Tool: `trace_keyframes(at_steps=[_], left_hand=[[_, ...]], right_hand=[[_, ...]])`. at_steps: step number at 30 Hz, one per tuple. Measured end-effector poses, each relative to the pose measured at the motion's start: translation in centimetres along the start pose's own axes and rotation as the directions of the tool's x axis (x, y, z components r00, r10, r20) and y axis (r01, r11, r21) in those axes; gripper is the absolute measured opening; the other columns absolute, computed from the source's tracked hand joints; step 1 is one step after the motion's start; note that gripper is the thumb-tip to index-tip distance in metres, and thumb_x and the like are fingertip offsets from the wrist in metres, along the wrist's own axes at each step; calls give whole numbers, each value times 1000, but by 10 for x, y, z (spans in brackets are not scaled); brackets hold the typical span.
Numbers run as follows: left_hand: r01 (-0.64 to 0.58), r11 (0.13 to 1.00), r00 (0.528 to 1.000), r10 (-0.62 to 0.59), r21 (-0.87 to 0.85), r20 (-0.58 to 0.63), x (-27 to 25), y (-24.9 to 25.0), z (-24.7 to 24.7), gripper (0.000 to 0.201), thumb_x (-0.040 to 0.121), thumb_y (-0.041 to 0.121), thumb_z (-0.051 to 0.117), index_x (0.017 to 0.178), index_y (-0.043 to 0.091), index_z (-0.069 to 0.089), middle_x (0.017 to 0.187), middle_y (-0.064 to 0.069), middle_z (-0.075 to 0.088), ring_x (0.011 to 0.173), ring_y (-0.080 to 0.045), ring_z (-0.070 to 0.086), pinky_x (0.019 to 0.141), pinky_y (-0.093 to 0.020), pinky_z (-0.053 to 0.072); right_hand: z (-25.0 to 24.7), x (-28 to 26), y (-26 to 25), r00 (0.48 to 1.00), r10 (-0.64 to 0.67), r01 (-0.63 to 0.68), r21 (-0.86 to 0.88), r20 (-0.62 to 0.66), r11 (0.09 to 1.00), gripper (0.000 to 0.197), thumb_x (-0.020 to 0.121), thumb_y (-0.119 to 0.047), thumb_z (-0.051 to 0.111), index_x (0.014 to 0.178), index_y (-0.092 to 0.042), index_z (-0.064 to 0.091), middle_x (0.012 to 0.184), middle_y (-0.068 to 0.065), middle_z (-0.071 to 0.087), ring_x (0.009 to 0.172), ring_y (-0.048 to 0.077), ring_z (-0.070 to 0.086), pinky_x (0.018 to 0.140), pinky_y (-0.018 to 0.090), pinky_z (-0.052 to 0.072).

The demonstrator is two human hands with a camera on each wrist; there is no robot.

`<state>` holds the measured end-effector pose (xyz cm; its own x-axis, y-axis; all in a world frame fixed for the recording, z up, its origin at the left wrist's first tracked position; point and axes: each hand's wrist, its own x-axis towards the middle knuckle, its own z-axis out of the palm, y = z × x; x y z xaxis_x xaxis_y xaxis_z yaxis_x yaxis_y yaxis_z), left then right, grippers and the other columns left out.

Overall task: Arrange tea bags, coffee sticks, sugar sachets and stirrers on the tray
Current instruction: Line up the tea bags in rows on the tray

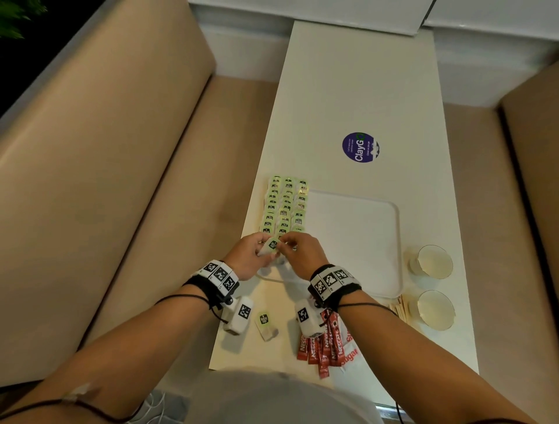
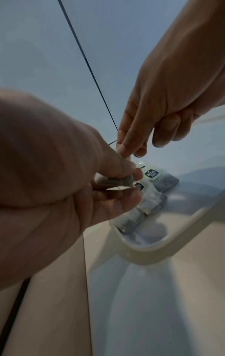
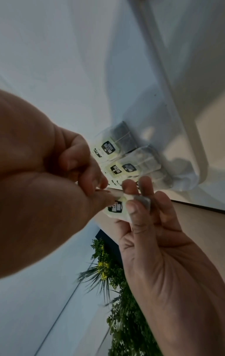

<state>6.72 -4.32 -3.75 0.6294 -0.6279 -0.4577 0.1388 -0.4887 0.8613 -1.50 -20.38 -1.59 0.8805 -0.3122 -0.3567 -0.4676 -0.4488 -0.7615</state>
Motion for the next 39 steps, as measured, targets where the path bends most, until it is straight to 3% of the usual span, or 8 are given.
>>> trace_keyframes(at_steps=[3,7,11,15,20,25,32,39], left_hand=[[-11,995,999,15,95,-34,1,-5,-1,6,94,16,67,98,11,68,79,-5,73,69,-19,64,70,-37,54],[-5,990,994,20,138,-108,2,-6,1,18,96,17,64,81,12,71,67,-4,57,66,-14,46,65,-30,43],[-37,996,993,46,83,-106,1,1,3,13,96,13,66,85,13,74,73,-6,65,68,-9,53,68,-23,46],[-21,998,989,30,65,-146,2,4,8,5,93,11,70,93,16,71,78,4,64,71,-7,57,71,-19,47],[29,979,994,-7,202,-106,3,-1,5,22,82,6,77,89,26,70,78,5,65,69,-9,58,76,-24,53],[5,905,1000,5,426,-23,2,-4,5,26,80,0,72,91,24,69,78,7,61,69,-11,57,81,-32,54],[-17,837,1000,10,546,15,3,2,10,21,82,8,75,97,21,69,84,8,61,78,-15,60,81,-33,55],[-5,825,999,22,565,-24,3,7,3,24,82,0,62,87,24,63,80,6,63,73,-13,57,71,-26,49]], right_hand=[[-1,-1,2,999,-4,1,-67,-45,998,13,98,-30,63,93,-20,71,81,-2,67,76,18,61,68,28,41],[-3,-7,3,998,12,-10,29,-69,1000,18,98,-30,65,108,-17,71,91,-3,67,80,15,61,72,25,42],[-1,-14,8,994,70,-83,161,90,983,26,97,-38,67,87,-15,61,74,2,65,54,15,58,58,29,48],[1,-15,18,992,87,-96,99,93,990,40,97,-38,67,81,-2,65,76,21,68,56,21,58,63,35,50],[-10,-7,37,986,169,-168,45,-8,985,40,97,-35,66,65,-11,63,62,9,58,58,21,49,62,37,45],[-12,-8,50,958,277,-274,-55,76,960,49,94,-40,70,77,6,69,61,7,50,57,18,43,55,27,37],[0,-5,54,938,342,-337,-86,51,938,49,84,-47,76,66,-2,69,58,4,60,55,17,51,53,29,45],[-3,-6,51,938,347,-347,-76,-4,935,25,84,-39,75,77,-21,60,83,-1,69,78,17,65,68,30,53]])
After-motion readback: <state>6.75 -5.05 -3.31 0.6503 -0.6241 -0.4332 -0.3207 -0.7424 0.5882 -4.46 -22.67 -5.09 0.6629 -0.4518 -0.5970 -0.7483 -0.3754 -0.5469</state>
